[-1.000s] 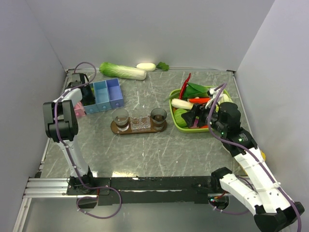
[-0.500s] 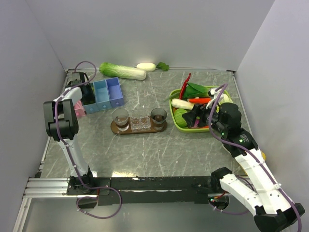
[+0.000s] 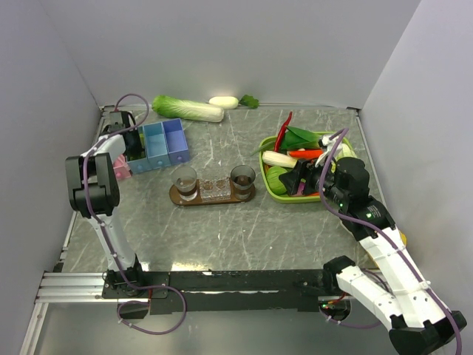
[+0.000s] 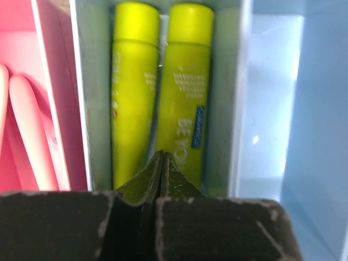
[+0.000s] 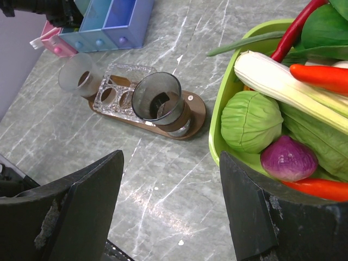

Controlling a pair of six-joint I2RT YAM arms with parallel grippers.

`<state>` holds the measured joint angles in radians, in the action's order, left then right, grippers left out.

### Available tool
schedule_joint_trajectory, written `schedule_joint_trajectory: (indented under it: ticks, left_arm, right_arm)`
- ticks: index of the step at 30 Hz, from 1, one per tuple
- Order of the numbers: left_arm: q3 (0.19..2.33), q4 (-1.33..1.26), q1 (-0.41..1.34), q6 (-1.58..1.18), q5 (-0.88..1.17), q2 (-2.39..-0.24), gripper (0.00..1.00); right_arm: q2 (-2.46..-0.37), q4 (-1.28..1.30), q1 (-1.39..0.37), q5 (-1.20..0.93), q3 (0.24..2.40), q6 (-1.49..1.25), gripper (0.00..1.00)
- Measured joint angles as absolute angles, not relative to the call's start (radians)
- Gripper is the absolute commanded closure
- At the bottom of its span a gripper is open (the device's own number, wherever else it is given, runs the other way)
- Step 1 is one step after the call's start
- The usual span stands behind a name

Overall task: Prepare toiletry sets of a toothbrush and toothpaste on the tray
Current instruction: Pick up the toothpaste from the storage box.

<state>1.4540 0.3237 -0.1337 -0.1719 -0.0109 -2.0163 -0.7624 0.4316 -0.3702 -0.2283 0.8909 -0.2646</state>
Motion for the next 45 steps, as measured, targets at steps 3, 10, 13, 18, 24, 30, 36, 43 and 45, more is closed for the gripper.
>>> schedule_joint_trajectory:
  ticks: [3, 10, 13, 18, 24, 30, 36, 43, 45]
  left_arm:
    - [1.412, 0.316, -0.131, -0.183, 0.004, -1.963, 0.99]
    - [1.362, 0.263, -0.130, -0.210, 0.010, -1.812, 0.99]
    - [1.363, 0.241, -0.130, -0.217, 0.009, -1.790, 0.99]
    - [1.363, 0.257, -0.130, -0.228, 0.006, -1.798, 0.96]
    - [1.366, 0.270, -0.130, -0.235, -0.032, -1.807, 0.85]
    - [1.364, 0.260, -0.130, -0.269, -0.084, -1.815, 0.79]
    - [1.272, 0.200, -0.129, -0.323, -0.132, -1.816, 0.78]
    - [1.296, 0.212, -0.121, -0.358, -0.154, -1.878, 0.76]
    - [1.296, 0.225, -0.117, -0.358, -0.171, -1.899, 0.76]
  right_arm:
    - [-0.762, 0.431, -0.370, -0.228, 0.891, -0.265, 0.22]
    - [-0.764, 0.431, -0.370, -0.229, 0.891, -0.265, 0.22]
    - [-0.764, 0.431, -0.370, -0.229, 0.891, -0.265, 0.22]
    - [-0.764, 0.432, -0.370, -0.227, 0.891, -0.265, 0.22]
    - [-0.780, 0.446, -0.370, -0.178, 0.899, -0.256, 0.20]
    - [-0.857, 0.460, -0.358, -0.106, 0.957, -0.285, 0.19]
    - [-0.997, 0.544, -0.347, -0.007, 1.131, -0.358, 0.20]
    - [-1.004, 0.666, -0.306, 0.090, 1.196, -0.435, 0.20]
    - [-1.010, 0.700, -0.298, 0.097, 1.219, -0.455, 0.20]
